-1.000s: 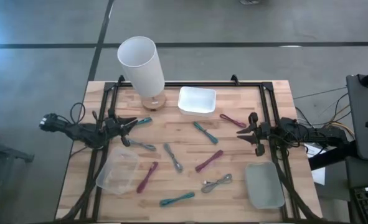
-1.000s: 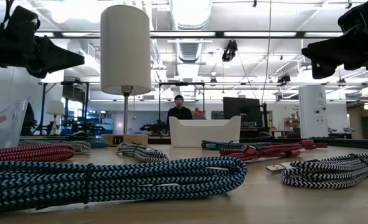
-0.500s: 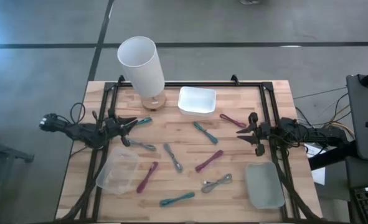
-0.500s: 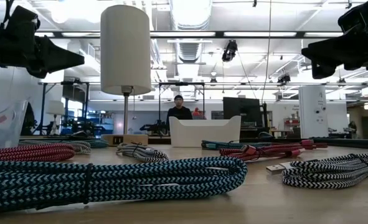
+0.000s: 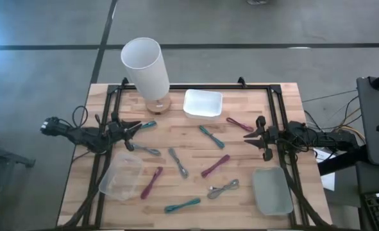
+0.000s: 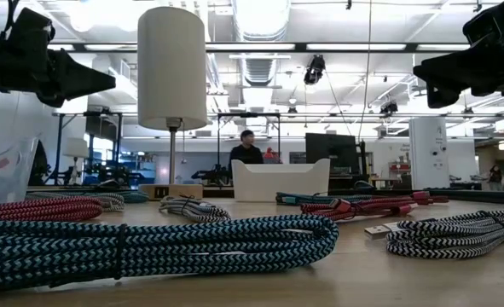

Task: Pick & Place USB Port

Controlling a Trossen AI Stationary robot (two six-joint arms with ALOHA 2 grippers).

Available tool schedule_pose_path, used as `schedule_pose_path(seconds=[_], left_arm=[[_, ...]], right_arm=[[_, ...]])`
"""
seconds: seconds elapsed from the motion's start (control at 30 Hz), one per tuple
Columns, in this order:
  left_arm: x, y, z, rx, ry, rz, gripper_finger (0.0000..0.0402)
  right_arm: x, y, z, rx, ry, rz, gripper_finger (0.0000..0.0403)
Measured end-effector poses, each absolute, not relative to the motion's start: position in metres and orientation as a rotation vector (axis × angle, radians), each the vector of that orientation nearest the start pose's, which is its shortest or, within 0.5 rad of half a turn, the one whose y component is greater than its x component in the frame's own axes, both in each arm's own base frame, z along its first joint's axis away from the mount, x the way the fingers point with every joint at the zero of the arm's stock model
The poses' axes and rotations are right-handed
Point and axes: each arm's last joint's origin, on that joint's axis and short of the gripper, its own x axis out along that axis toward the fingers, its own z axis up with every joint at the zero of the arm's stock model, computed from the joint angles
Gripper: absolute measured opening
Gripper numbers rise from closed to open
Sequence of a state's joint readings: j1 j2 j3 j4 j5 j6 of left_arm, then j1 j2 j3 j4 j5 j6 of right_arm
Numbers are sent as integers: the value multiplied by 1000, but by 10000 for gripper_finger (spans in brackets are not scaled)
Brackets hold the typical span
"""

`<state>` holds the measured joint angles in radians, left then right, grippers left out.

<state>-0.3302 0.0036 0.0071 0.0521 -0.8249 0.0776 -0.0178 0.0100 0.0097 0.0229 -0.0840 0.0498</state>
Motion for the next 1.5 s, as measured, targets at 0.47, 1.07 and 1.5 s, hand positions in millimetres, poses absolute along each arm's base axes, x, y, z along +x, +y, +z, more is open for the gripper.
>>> schedule_pose_path(seconds=[0.47,1.07,1.5], left_arm=[[90,-8,170,45,-28,496,71],[90,-8,170,45,-28,496,71],[90,-8,170,45,-28,496,71]], right_arm=[[98,1,168,49,-21,67,82],[98,1,168,49,-21,67,80],[98,1,168,49,-21,67,80]])
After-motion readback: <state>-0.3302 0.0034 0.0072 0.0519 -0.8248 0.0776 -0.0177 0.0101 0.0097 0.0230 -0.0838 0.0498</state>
